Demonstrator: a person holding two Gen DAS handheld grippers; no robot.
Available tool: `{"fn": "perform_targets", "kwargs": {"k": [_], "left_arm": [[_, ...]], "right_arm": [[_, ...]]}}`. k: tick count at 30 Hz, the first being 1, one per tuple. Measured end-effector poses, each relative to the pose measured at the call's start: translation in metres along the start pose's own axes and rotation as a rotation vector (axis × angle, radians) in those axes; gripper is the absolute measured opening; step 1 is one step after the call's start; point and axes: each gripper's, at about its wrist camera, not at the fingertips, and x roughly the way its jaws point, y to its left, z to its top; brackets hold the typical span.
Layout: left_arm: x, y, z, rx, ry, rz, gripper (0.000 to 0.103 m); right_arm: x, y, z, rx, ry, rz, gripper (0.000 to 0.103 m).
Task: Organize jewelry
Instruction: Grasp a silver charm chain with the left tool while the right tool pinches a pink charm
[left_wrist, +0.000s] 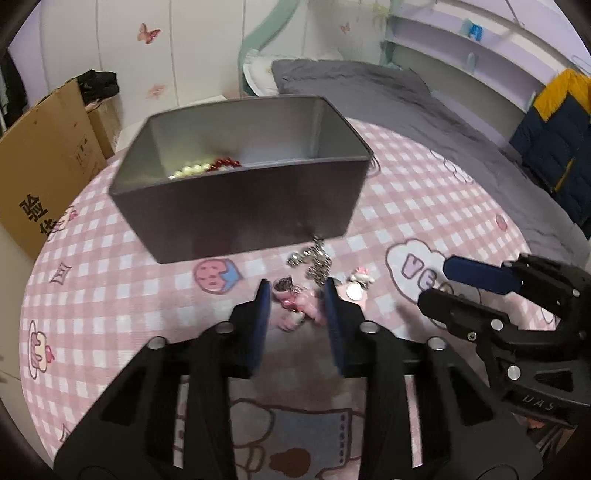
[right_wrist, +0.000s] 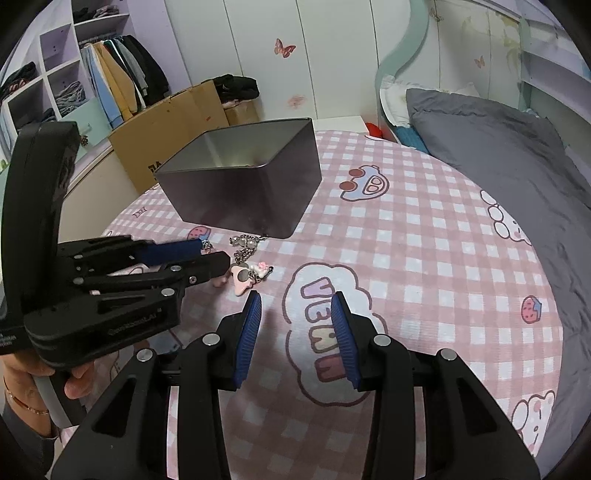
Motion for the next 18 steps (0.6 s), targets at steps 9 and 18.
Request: {"fn": "perform_targets", "kwargs": {"k": [9, 18], "left_arm": [[-0.016, 0.028, 0.002, -0.076, -0.019, -0.083, 0.008], [-0.034, 0.055, -0.003, -0.156, -0.034, -0.156, 0.008]], "right_arm": [[0.001, 0.002, 0.002, -0.012, 0.001, 0.009, 0.037], [0.014, 0.023, 0.008, -0.07, 0.022, 0.026, 0.037]]}}
